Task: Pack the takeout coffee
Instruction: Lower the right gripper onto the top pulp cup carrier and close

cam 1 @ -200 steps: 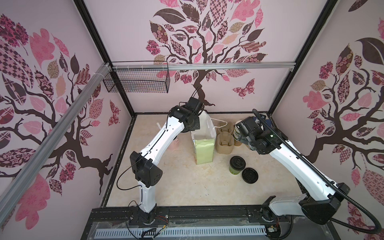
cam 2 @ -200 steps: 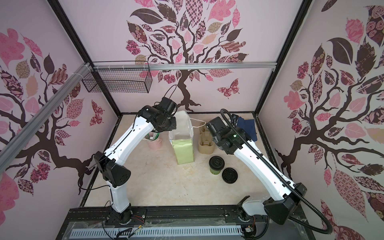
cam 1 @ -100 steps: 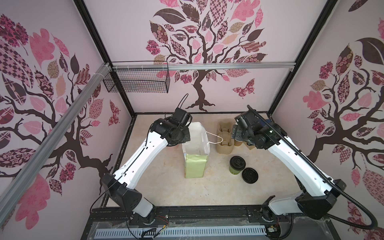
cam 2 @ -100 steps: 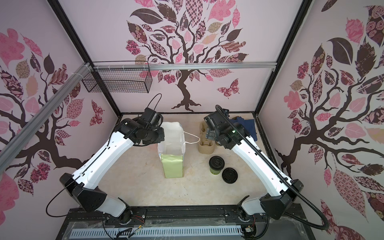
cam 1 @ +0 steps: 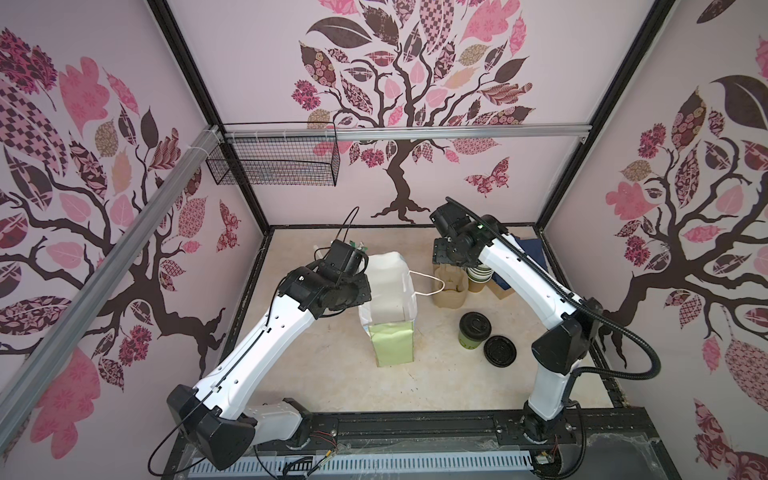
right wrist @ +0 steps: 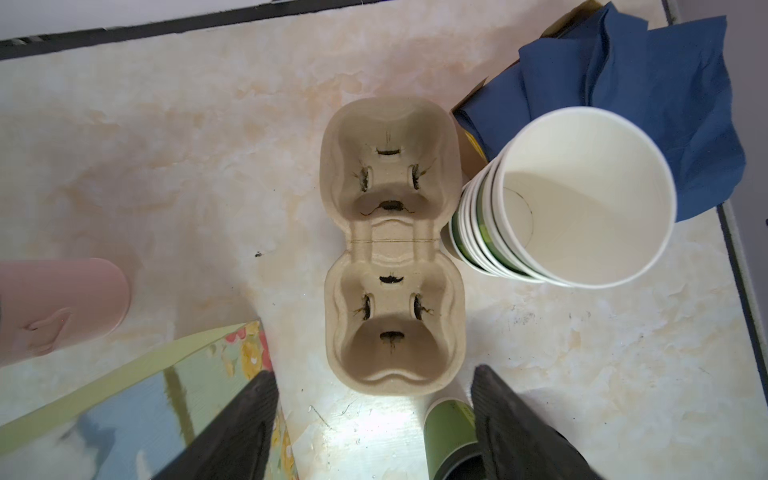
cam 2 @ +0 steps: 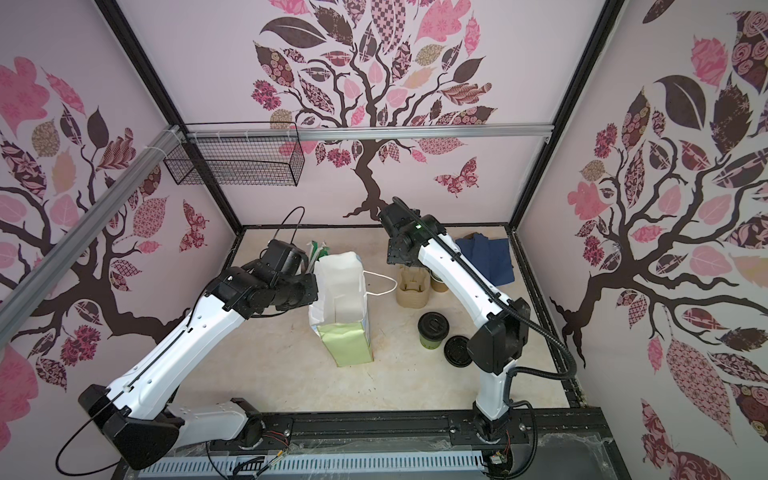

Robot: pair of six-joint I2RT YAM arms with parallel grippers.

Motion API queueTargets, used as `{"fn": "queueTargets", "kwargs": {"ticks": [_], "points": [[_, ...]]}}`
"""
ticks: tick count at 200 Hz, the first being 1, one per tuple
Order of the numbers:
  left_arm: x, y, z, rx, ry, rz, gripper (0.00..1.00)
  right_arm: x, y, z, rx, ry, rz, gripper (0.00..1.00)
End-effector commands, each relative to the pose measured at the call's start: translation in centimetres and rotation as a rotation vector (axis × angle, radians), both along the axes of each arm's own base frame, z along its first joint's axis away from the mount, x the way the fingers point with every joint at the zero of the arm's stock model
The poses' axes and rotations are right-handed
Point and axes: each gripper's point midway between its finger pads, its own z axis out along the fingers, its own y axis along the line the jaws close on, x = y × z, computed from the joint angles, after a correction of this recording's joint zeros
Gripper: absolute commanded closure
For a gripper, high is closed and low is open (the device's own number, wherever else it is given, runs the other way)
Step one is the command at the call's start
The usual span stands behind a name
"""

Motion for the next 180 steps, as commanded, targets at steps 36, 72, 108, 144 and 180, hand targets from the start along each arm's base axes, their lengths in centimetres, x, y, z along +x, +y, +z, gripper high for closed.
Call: {"fn": "queueTargets", "kwargs": {"ticks": [36, 72, 108, 144, 180], "points": [[0.1, -0.5, -0.2, -0.081, 0.005, 0.034, 0.8, 3.1, -1.5, -4.8, -0.088, 0.082, -0.018, 0.31], [0.2, -0.6, 0.2, -0.104, 0.0, 0.041, 0.77, 4.2, -1.1, -6.7, -0.085, 0.113, 0.011, 0.39], [0.2, -0.6, 0.4, -0.112, -0.002, 0.048, 0.77, 4.8, -1.6, -8.6, -0.103, 0.161, 0.024, 0.4], [0.3, -0.7, 0.5, -0.123, -0.005, 0.051, 0.77, 5.0, -1.4, -9.6, -0.092, 0.187, 0.061, 0.39], [0.5, -0.9, 0.7, -0.132, -0.007, 0.056, 0.77, 5.3, -1.7, -10.1, -0.098, 0.195, 0.056, 0.46]]}}
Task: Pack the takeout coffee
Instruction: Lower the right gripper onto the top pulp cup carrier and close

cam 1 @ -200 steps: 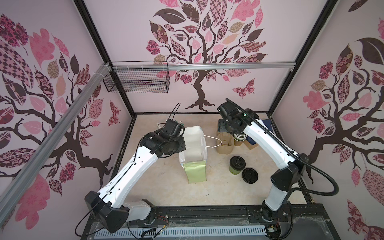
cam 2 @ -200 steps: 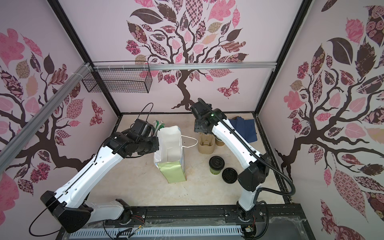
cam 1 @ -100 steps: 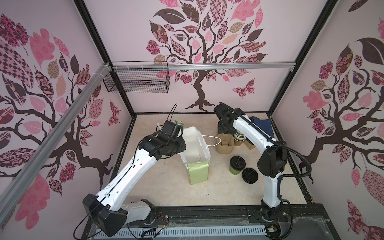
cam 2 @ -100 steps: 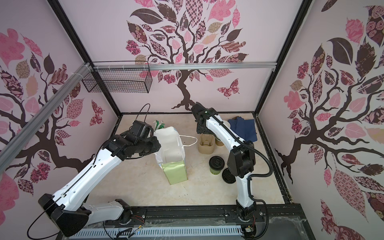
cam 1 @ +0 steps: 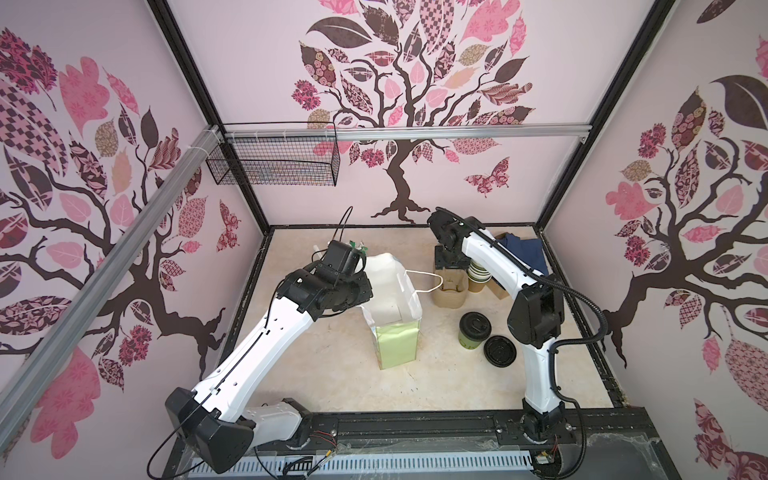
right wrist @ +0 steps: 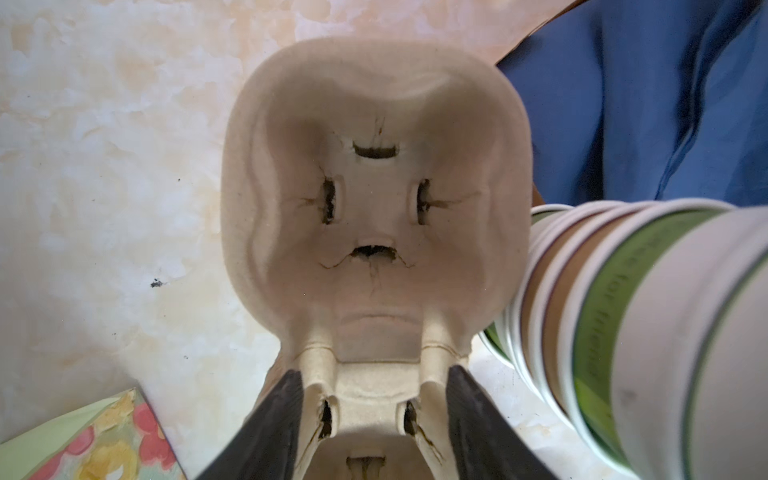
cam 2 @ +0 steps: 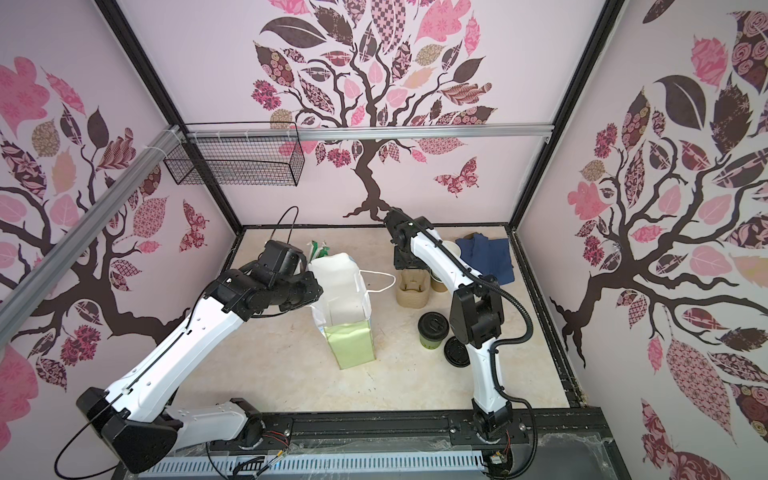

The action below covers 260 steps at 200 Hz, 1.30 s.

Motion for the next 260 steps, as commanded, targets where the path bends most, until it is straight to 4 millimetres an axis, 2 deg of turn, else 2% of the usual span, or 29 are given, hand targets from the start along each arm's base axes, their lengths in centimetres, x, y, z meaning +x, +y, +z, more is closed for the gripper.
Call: {"fn": "queueTargets", "kwargs": {"ticks": [1, 43, 157, 211, 260], "points": [[0.1, 0.0, 0.4, -0.024, -0.017, 0.009, 0.77, 0.7, -0.1, -0.8, -0.007, 0.017, 0.01, 0.46], [0.2, -0.1, 0.5, -0.02, -0.015, 0.007, 0.77, 1.1, -1.0, -1.1, -0.021, 0.019, -0.017, 0.47], [0.2, 0.1, 0.4, -0.013, -0.015, 0.013, 0.78, 1.2, -0.8, -2.4, 0.026, 0.055, -0.046, 0.54], [0.2, 0.1, 0.4, -0.012, -0.013, 0.013, 0.78, 1.3, -0.8, -1.9, 0.03, 0.045, -0.05, 0.62], [0.3, 0.2, 0.4, -0.008, -0.014, 0.018, 0.76, 1.5, -0.8, -0.1, 0.039, 0.015, -0.052, 0.65]]}}
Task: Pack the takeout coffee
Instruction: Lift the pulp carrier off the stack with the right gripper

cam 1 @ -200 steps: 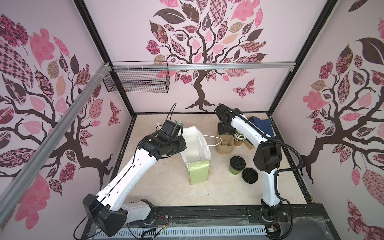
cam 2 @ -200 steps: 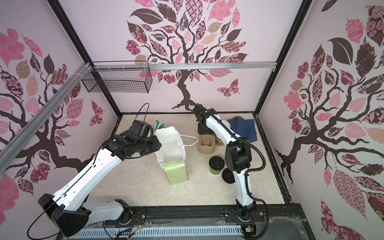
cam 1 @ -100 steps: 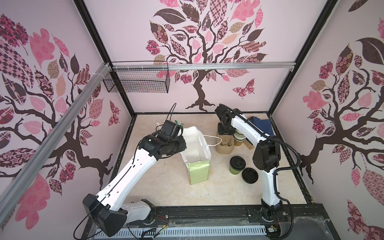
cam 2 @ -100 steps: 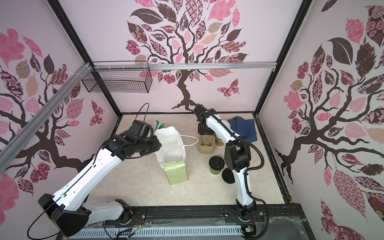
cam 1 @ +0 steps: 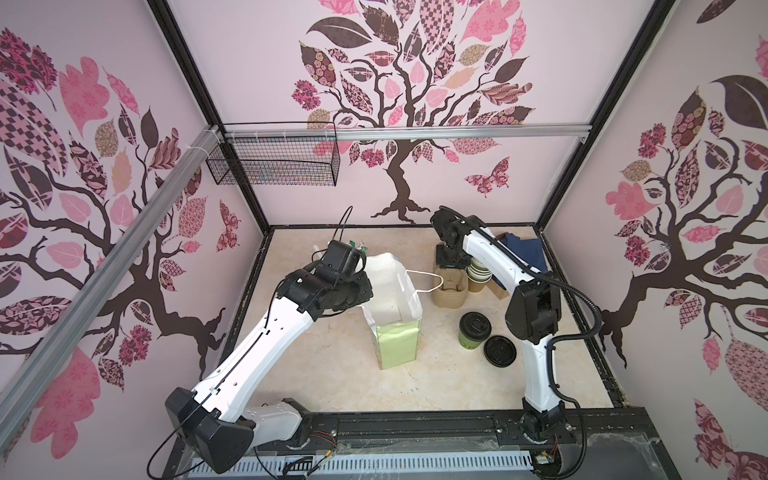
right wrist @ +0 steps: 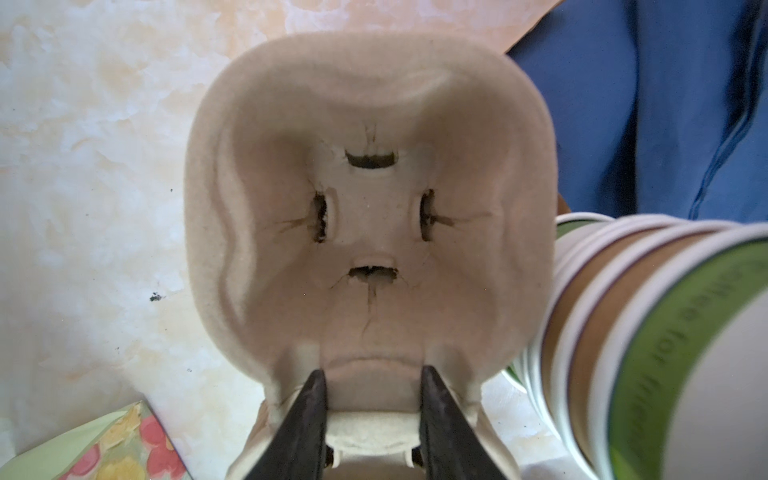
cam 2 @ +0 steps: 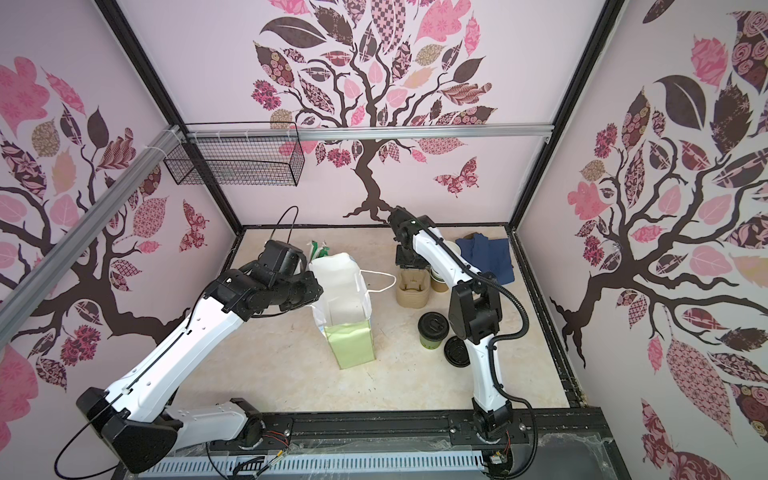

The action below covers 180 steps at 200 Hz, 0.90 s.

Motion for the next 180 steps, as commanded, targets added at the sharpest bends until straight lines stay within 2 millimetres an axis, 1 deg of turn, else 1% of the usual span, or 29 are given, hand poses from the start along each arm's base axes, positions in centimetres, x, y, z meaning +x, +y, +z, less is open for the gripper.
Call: {"fn": "queueTargets", "kwargs": {"ticks": [1, 31, 87, 119, 146, 148, 153, 180], "points": [[0.2, 0.3, 0.4, -0.004, -0.012, 0.019, 0.76, 0.6, -0.4, 0.9, -0.005, -0.015, -0.019, 0.65], [0.3, 0.3, 0.4, -0.001, -0.013, 0.022, 0.73, 0.7, -0.5, 3.0, 0.008, -0.052, -0.021, 0.66], [0.4, 0.1, 0.4, -0.014, -0.016, 0.016, 0.68, -0.1, -0.8, 5.1, 0.027, -0.081, -0.028, 0.66], [0.5, -0.1, 0.9, -0.015, -0.025, 0.004, 0.6, -0.3, -0.8, 6.9, 0.041, -0.11, -0.025, 0.66], [0.6, 0.0, 1.4, -0.008, -0.037, 0.003, 0.53, -0.8, -1.0, 7.6, 0.047, -0.111, -0.024, 0.66], [0.6, 0.0, 1.4, -0.007, -0.038, 0.003, 0.53, -0.6, -0.9, 8.3, 0.056, -0.129, -0.023, 0.66], [0.6, 0.1, 1.5, -0.004, -0.038, 0.004, 0.51, -0.6, -0.9, 8.7, 0.06, -0.138, -0.024, 0.66], [0.6, 0.1, 1.6, -0.002, -0.039, 0.004, 0.5, -0.8, -0.9, 9.0, 0.066, -0.138, -0.021, 0.66]]}}
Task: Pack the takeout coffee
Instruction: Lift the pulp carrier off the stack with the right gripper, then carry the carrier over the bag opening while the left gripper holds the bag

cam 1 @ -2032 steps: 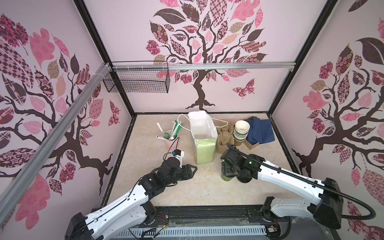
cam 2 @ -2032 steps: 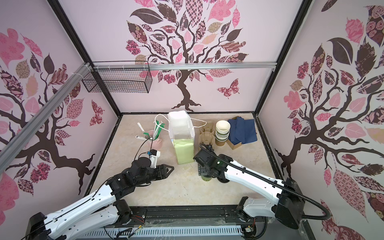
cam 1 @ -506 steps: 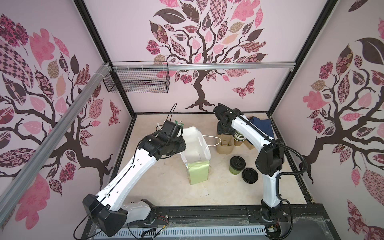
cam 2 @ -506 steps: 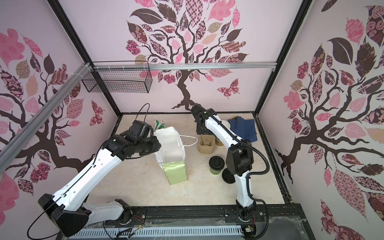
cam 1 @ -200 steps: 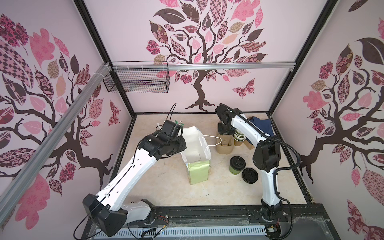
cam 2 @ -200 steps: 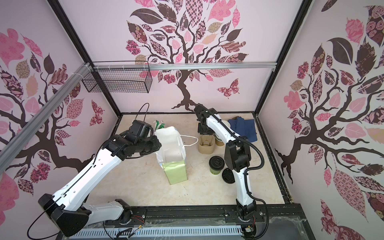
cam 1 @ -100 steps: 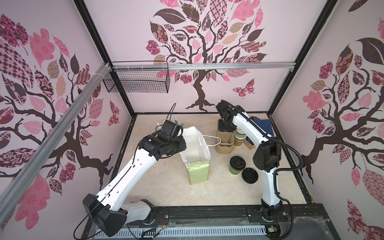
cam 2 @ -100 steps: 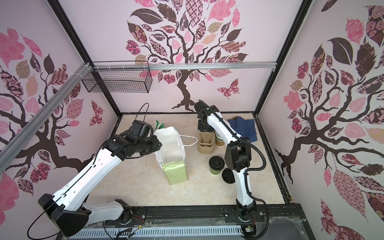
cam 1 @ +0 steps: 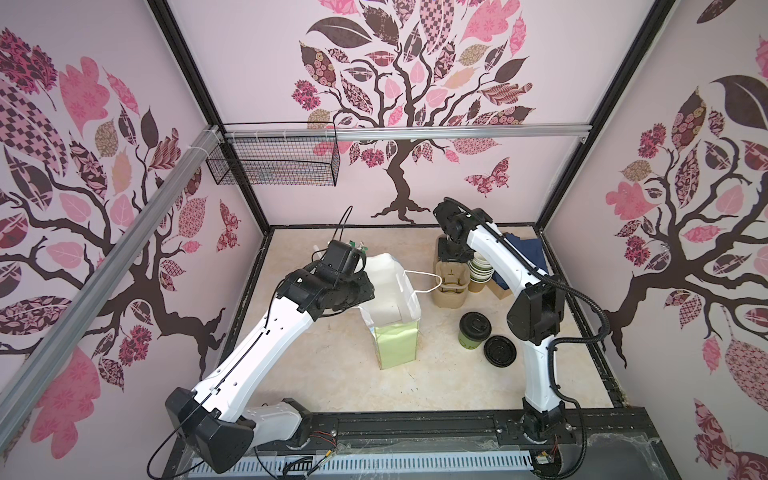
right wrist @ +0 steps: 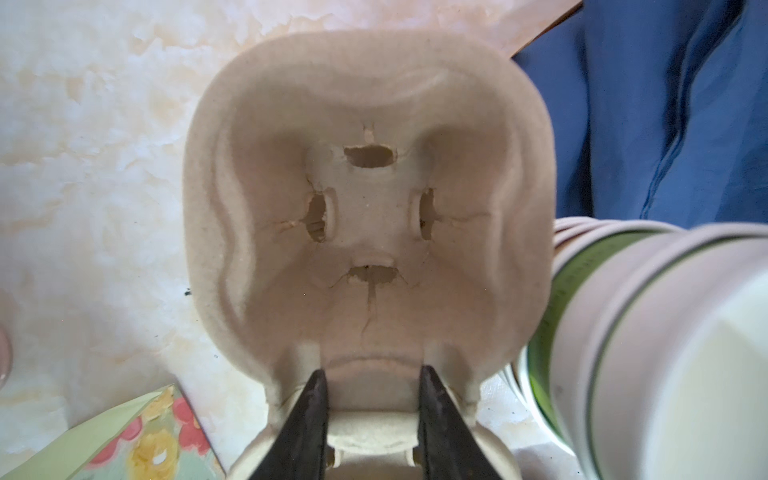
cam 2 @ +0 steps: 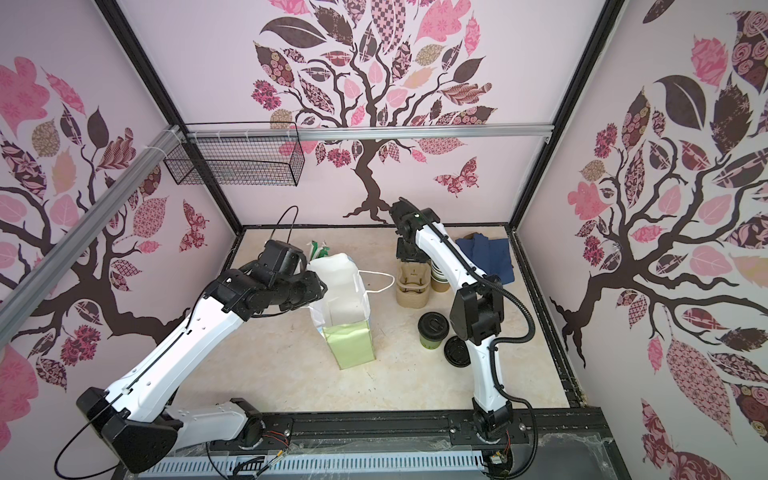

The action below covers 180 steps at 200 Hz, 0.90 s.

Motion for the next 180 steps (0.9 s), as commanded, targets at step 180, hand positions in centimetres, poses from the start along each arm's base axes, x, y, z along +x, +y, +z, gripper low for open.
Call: {"fn": "queueTargets", "kwargs": {"ticks": [180], "points": [[-1.1, 4.9, 7.2, 0.113, -0.112, 0.105, 0.25, -6.7, 2.2, 18.0, 0.214, -0.262, 0.119, 0.67]]}}
